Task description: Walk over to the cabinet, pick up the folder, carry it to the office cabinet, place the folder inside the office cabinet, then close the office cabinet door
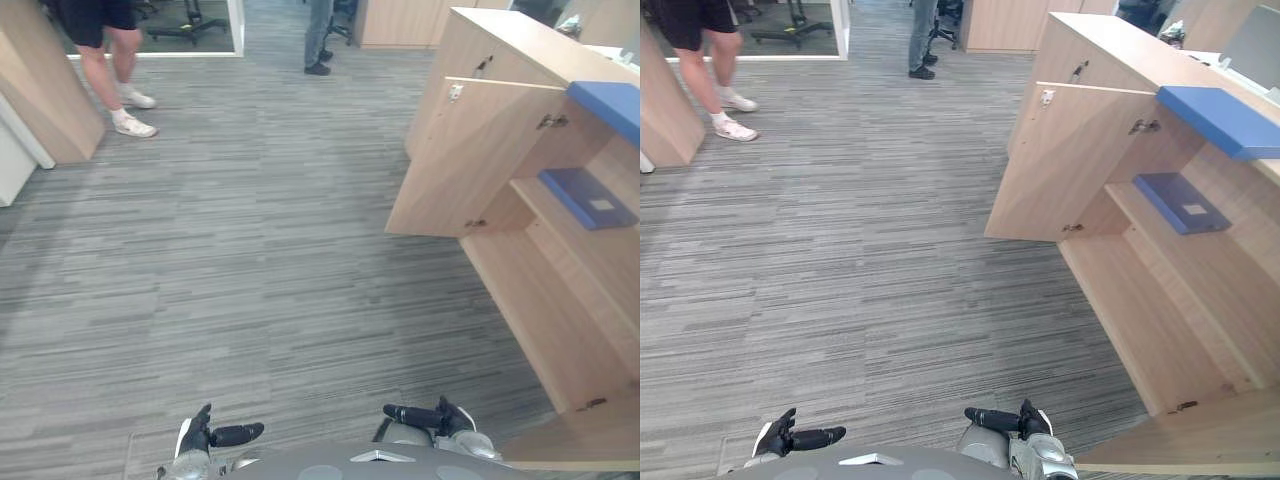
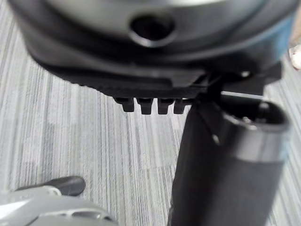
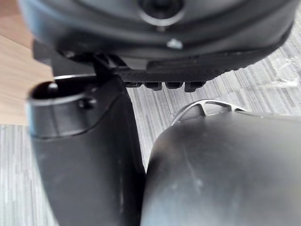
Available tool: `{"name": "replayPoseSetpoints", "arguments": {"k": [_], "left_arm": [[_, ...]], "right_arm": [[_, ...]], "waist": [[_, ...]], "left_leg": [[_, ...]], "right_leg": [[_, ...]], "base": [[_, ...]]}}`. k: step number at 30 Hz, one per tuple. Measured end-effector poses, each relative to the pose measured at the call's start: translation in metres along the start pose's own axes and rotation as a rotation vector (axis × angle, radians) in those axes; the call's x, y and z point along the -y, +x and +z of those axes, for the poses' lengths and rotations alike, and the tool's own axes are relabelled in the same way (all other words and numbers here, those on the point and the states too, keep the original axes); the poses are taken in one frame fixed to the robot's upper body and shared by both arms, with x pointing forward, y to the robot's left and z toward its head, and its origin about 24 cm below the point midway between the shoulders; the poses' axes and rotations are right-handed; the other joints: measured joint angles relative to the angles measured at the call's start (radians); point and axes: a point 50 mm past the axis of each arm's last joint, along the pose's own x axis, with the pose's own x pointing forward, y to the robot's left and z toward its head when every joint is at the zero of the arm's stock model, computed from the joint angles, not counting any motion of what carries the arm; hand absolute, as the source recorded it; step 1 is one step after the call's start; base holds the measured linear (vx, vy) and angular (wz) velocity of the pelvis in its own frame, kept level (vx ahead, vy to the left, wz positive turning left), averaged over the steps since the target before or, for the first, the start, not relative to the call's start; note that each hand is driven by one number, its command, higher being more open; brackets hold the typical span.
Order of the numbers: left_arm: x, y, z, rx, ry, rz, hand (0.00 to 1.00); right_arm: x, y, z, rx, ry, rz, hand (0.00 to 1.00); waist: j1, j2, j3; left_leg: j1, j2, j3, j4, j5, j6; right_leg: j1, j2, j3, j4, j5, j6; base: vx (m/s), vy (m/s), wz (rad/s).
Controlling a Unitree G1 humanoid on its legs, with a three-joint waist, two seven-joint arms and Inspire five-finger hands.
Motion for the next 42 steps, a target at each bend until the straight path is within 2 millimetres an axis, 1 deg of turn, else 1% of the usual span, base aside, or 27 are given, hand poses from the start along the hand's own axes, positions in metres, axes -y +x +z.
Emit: {"name": "replayPoseSetpoints", "arguments": {"k": [1, 2, 3, 5, 8, 9, 10, 11, 12, 14, 15, 17, 19, 20, 23, 24, 26, 27, 28, 29, 30, 33, 34, 35, 37, 39, 42], "left_arm": [[-0.001, -0.002, -0.006, -0.018, 0.002, -0.003, 1.0], [-0.008, -0.002, -0.009, -0.024, 0.009, 0.007, 1.0], [-0.006, -0.002, -0.012, -0.048, -0.002, 0.003, 1.0], [0.002, 0.0, -0.007, -0.041, -0.009, -0.016, 1.0], [0.009, 0.003, 0.006, -0.013, -0.01, -0.047, 1.0], [0.011, 0.003, 0.007, -0.011, -0.013, -0.051, 1.0], [0.01, 0.005, 0.012, 0.0, -0.02, -0.05, 1.0], [0.01, 0.005, 0.012, -0.001, -0.032, -0.053, 1.0], [0.008, 0.005, 0.012, -0.001, -0.057, -0.047, 1.0], [0.008, 0.005, 0.013, 0.001, -0.106, -0.032, 1.0], [0.008, 0.004, 0.013, 0.001, -0.118, -0.03, 1.0], [0.008, 0.004, 0.019, 0.028, -0.226, -0.013, 1.0], [0.006, 0.005, 0.026, 0.06, -0.264, 0.007, 1.0], [0.006, 0.005, 0.029, 0.073, -0.276, 0.01, 1.0], [0.004, 0.005, 0.03, 0.083, -0.311, 0.028, 1.0], [0.004, 0.005, 0.029, 0.073, -0.321, 0.039, 1.0], [0.004, 0.004, 0.023, 0.049, -0.365, 0.056, 1.0], [0.006, 0.004, 0.016, 0.011, -0.407, 0.058, 1.0], [0.002, 0.004, 0.014, -0.006, -0.461, 0.067, 1.0], [0.0, 0.005, 0.013, -0.01, -0.478, 0.075, 1.0], [-0.001, 0.004, 0.008, -0.034, -0.51, 0.081, 1.0], [0.002, 0.002, -0.003, -0.073, -0.513, 0.07, 1.0], [0.001, 0.0, -0.011, -0.091, -0.51, 0.07, 1.0], [-0.002, -0.003, -0.018, -0.106, -0.503, 0.07, 1.0], [-0.006, -0.005, -0.027, -0.135, -0.493, 0.077, 1.0], [-0.013, -0.006, -0.031, -0.136, -0.455, 0.083, 1.0], [-0.012, -0.005, -0.029, -0.13, -0.437, 0.068, 1.0]], "right_arm": [[-0.005, 0.001, 0.002, 0.009, -0.022, 0.015, 1.0], [-0.012, 0.001, 0.004, 0.011, -0.039, 0.032, 1.0], [-0.009, 0.002, 0.007, 0.013, -0.053, 0.037, 1.0], [-0.005, 0.003, 0.015, 0.038, -0.072, 0.046, 1.0], [-0.002, 0.005, 0.023, 0.056, -0.077, 0.037, 1.0], [-0.001, 0.004, 0.023, 0.053, -0.08, 0.034, 1.0], [-0.005, 0.004, 0.02, 0.04, -0.084, 0.04, 1.0], [-0.005, 0.004, 0.017, 0.03, -0.081, 0.036, 1.0], [-0.005, 0.004, 0.013, 0.016, -0.078, 0.034, 1.0], [0.001, 0.002, 0.006, -0.015, -0.107, 0.026, 1.0], [0.001, 0.002, 0.005, -0.02, -0.115, 0.026, 1.0], [0.0, 0.003, 0.003, -0.049, -0.163, 0.032, 1.0], [-0.004, 0.003, 0.002, -0.059, -0.181, 0.036, 1.0], [-0.006, 0.004, 0.005, -0.05, -0.193, 0.041, 1.0], [-0.018, 0.005, 0.012, -0.029, -0.212, 0.068, 1.0], [-0.021, 0.005, 0.012, -0.022, -0.221, 0.078, 1.0], [-0.023, 0.005, 0.012, -0.02, -0.223, 0.084, 1.0], [-0.026, 0.005, 0.012, -0.017, -0.223, 0.091, 1.0], [-0.034, 0.004, 0.008, -0.024, -0.209, 0.111, 1.0], [-0.036, 0.004, 0.007, -0.026, -0.207, 0.121, 1.0], [-0.036, 0.003, 0.006, -0.026, -0.193, 0.123, 1.0], [-0.031, 0.003, 0.003, -0.03, -0.149, 0.113, 1.0], [-0.027, 0.003, 0.005, -0.012, -0.135, 0.105, 1.0], [-0.022, 0.003, 0.008, 0.005, -0.116, 0.094, 1.0], [-0.017, 0.003, 0.006, 0.005, -0.092, 0.074, 1.0], [-0.013, 0.002, 0.002, -0.001, -0.073, 0.062, 1.0], [-0.012, 0.003, 0.008, 0.015, -0.052, 0.067, 1.0]], "waist": [[0.001, -0.012, -0.002], [0.007, -0.047, 0.001], [0.016, -0.03, 0.001], [0.009, 0.009, 0.003], [-0.013, 0.031, 0.011], [-0.019, 0.034, 0.004], [-0.014, 0.04, -0.006], [-0.005, 0.033, -0.011], [-0.001, 0.029, -0.02], [0.001, 0.061, -0.017], [0.003, 0.063, -0.017], [0.044, 0.055, -0.013], [0.077, 0.04, -0.006], [0.084, 0.033, -0.001], [0.083, 0.022, 0.013], [0.083, 0.016, 0.011], [0.088, 0.026, 0.005], [0.087, 0.021, 0.007], [0.08, -0.01, -0.003], [0.08, -0.013, -0.002], [0.082, -0.007, -0.001], [0.086, 0.014, 0.007], [0.084, 0.018, 0.007], [0.079, 0.022, 0.009], [0.078, 0.011, 0.004], [0.074, 0.008, 0.003], [0.049, 0.017, 0.007]], "left_leg": [[0.032, 0.009, 0.033, -0.04, -0.018, -0.032], [0.059, -0.011, 0.055, -0.069, -0.03, -0.075], [0.081, 0.008, 0.075, -0.079, -0.041, -0.086], [0.066, 0.049, 0.08, -0.074, -0.065, -0.077], [0.069, 0.091, 0.07, -0.071, -0.112, -0.079], [0.069, 0.109, 0.066, -0.058, -0.129, -0.066], [0.043, 0.153, 0.047, 0.055, -0.145, -0.044], [0.008, 0.17, 0.038, 0.151, -0.141, -0.052], [-0.077, 0.207, 0.024, 0.337, -0.128, -0.07], [-0.273, 0.275, -0.047, 0.809, -0.068, -0.099], [-0.291, 0.277, -0.048, 0.85, -0.069, -0.097], [-0.395, 0.253, -0.033, 0.974, -0.101, -0.089], [-0.458, 0.217, -0.039, 0.898, -0.128, -0.081], [-0.484, 0.201, -0.056, 0.823, -0.13, -0.082], [-0.513, 0.146, -0.22, 0.46, -0.1, -0.105], [-0.504, 0.129, -0.308, 0.301, -0.042, -0.124], [-0.465, 0.109, -0.351, 0.191, 0.08, -0.176], [-0.439, 0.089, -0.342, 0.189, 0.153, -0.177], [-0.439, 0.062, -0.299, 0.217, 0.13, -0.153], [-0.439, 0.055, -0.276, 0.238, 0.112, -0.144], [-0.413, 0.036, -0.234, 0.256, 0.074, -0.111], [-0.311, 0.009, -0.157, 0.211, 0.034, -0.068], [-0.258, -0.011, -0.116, 0.175, 0.026, -0.05], [-0.207, -0.033, -0.083, 0.143, 0.018, -0.032], [-0.133, -0.057, -0.049, 0.101, 0.006, -0.011], [-0.071, -0.058, -0.036, 0.054, 0.003, -0.006], [-0.046, -0.038, -0.012, 0.019, 0.001, -0.009]], "right_leg": [[-0.012, 0.023, -0.043, -0.195, 0.068, 0.04], [-0.028, 0.032, -0.059, -0.33, 0.199, 0.012], [-0.027, 0.074, -0.054, -0.338, 0.213, -0.086], [-0.044, 0.131, -0.055, -0.355, 0.181, -0.103], [-0.068, 0.158, -0.067, -0.277, 0.097, -0.112], [-0.066, 0.171, -0.076, -0.259, 0.069, -0.111], [-0.042, 0.209, -0.084, -0.265, 0.033, -0.117], [-0.03, 0.223, -0.082, -0.284, 0.03, -0.121], [0.004, 0.249, -0.084, -0.336, 0.035, -0.117], [0.126, 0.347, -0.057, -0.48, 0.058, -0.116], [0.139, 0.356, -0.05, -0.493, 0.061, -0.12], [0.221, 0.395, 0.027, -0.549, 0.064, -0.122], [0.264, 0.4, 0.1, -0.572, 0.065, -0.119], [0.28, 0.399, 0.139, -0.58, 0.065, -0.111], [0.317, 0.38, 0.252, -0.599, 0.056, -0.083], [0.328, 0.362, 0.296, -0.605, 0.05, -0.065], [0.342, 0.33, 0.371, -0.612, 0.05, -0.017], [0.357, 0.306, 0.414, -0.626, 0.056, 0.016], [0.364, 0.264, 0.43, -0.644, 0.075, 0.049], [0.364, 0.249, 0.437, -0.643, 0.086, 0.067], [0.359, 0.214, 0.452, -0.615, 0.11, 0.105], [0.306, 0.157, 0.447, -0.437, 0.111, 0.106], [0.246, 0.118, 0.43, -0.287, 0.105, 0.068], [0.191, 0.062, 0.382, -0.139, 0.116, 0.004], [0.151, -0.02, 0.281, 0.029, 0.13, -0.053], [0.146, -0.038, 0.183, 0.09, 0.099, -0.053], [0.087, 0.009, 0.078, 0.037, 0.005, -0.013]], "base": [[0.26, -0.246, -0.46], [0.29, -0.253, -0.77], [0.26, -0.225, -0.73], [0.19, -0.208, -0.51], [0.21, -0.244, -0.15], [0.27, -0.23, 0.03], [0.22, -0.186, -0.04], [0.23, -0.226, -0.15], [0.16, -0.149, -0.19], [0.27, -0.177, -0.23], [0.25, -0.088, -0.47], [0.28, -0.009, -0.74], [0.28, 0.062, -1.07], [0.29, 0.138, -1.4], [0.21, 0.181, -1.17], [0.3, 0.327, -1.43], [0.35, 0.356, -1.23], [0.41, 0.361, -0.94], [0.41, 0.341, -0.85], [0.44, 0.384, -0.78], [0.32, 0.314, -0.64], [0.23, 0.325, -0.7], [0.16, 0.296, -0.8], [0.18, 0.32, -0.65], [0.16, 0.213, -0.46], [0.18, 0.095, -0.29], [0.16, -0.012, -0.29]]}}
